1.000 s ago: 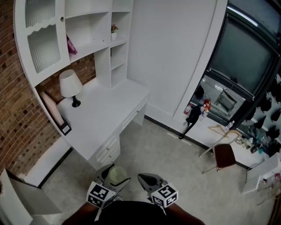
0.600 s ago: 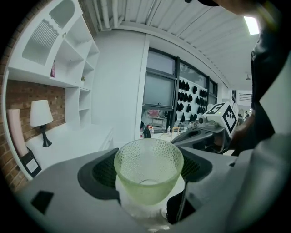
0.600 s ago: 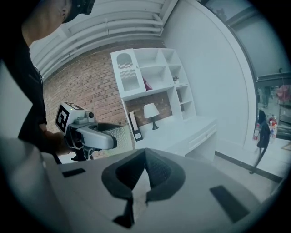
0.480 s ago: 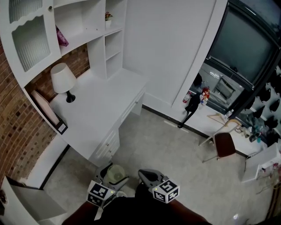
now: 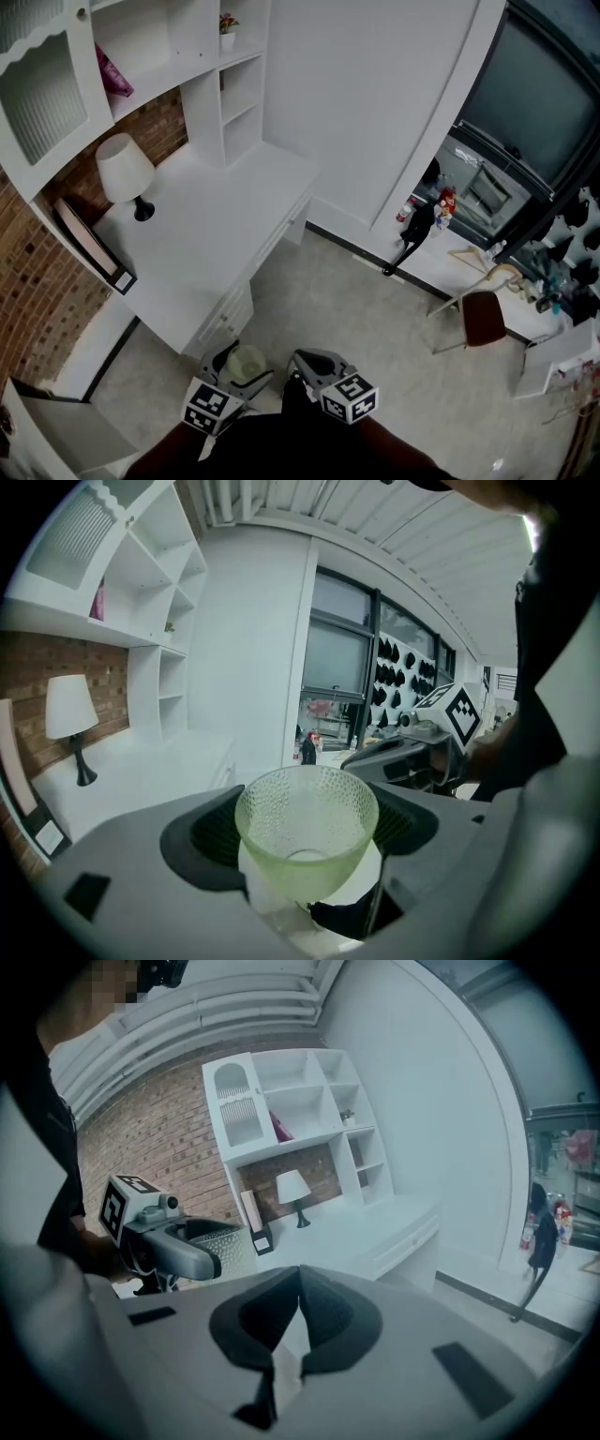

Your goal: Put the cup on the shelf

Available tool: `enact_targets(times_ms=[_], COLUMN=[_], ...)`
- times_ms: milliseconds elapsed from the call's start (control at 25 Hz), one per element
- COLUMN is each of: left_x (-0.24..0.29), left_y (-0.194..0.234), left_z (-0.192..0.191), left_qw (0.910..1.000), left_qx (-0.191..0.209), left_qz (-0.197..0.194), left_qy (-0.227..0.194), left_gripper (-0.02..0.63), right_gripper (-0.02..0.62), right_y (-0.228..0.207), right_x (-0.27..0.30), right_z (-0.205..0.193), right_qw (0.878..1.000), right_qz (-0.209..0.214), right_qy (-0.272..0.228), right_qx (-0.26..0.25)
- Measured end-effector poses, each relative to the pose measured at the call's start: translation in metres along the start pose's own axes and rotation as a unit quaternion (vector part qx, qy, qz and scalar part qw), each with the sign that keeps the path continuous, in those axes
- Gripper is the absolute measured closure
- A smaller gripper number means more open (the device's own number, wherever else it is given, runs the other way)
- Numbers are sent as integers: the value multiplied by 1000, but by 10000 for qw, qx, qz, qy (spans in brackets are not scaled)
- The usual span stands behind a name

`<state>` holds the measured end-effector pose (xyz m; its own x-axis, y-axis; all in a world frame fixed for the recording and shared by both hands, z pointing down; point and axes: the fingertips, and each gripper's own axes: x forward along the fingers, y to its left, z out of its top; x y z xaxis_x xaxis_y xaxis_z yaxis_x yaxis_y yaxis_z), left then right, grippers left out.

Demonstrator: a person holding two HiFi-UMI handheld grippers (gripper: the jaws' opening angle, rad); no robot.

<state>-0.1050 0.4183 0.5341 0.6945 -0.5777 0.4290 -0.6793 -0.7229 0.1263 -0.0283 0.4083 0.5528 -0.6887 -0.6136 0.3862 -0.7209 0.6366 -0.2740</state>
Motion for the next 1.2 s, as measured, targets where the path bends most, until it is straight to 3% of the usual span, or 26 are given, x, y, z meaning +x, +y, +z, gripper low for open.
enact_targets(times_ms=[200, 440, 1000, 1200], left_x=[37, 86, 190, 209], left_y=[32, 56, 47, 52], left_z=[45, 97, 120, 127], left_qw=[9997, 9984, 9995, 9992], left_qx=[98, 294, 254, 365], left_qz=[164, 302, 180, 143], left_qy=[-130, -380, -49, 26], left_gripper=[213, 213, 213, 213], right_gripper=[591, 591, 591, 591], right_y=[-50, -99, -176, -198], right_x=[22, 36, 49, 49], right_z=[45, 91, 88, 92], right_qw=[9997, 9976, 9966, 9975], right_qz=[37, 120, 622, 548], right_qy=[-250, -467, -180, -176], right_qx=[-21, -495, -511, -416])
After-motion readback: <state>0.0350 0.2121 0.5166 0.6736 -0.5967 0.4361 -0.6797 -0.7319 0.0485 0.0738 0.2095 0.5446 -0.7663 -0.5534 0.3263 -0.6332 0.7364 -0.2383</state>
